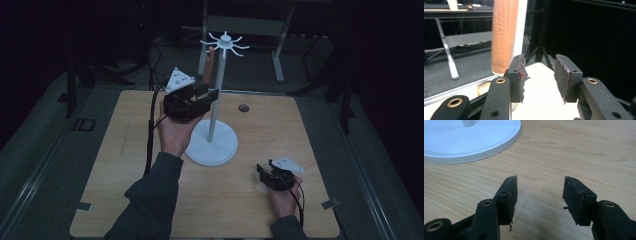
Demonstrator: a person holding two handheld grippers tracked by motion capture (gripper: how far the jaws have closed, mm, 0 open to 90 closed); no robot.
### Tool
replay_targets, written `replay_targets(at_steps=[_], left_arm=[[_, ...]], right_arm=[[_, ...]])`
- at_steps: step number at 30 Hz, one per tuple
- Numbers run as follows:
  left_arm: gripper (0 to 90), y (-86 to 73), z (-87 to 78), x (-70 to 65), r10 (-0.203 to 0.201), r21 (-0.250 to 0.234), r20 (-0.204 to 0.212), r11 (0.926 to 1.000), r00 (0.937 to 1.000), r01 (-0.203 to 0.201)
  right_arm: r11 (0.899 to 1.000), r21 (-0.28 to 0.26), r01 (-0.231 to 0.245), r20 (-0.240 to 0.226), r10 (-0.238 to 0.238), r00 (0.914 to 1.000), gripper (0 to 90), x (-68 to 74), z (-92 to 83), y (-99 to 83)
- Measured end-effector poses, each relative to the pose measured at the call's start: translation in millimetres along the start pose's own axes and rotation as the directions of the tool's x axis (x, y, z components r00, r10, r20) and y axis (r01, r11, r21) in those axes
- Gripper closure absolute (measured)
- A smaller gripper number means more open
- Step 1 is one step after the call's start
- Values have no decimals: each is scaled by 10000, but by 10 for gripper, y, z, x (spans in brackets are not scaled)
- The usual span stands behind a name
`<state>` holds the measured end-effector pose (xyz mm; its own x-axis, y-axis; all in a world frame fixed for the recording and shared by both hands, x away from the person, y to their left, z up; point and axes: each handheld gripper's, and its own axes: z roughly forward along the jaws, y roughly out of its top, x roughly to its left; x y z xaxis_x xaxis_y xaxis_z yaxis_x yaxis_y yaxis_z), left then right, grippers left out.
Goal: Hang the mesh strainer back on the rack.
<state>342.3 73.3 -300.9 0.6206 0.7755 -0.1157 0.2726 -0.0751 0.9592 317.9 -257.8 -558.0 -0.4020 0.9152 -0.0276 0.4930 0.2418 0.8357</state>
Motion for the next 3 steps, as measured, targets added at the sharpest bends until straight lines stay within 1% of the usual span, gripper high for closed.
replay_targets(at_steps=[3], left_arm=[[608, -27, -10, 4, -20, 190, 202, 9998, 9998, 17]], right_arm=[[10000, 13, -2, -3, 2, 10000, 448, -1, 2, 1]])
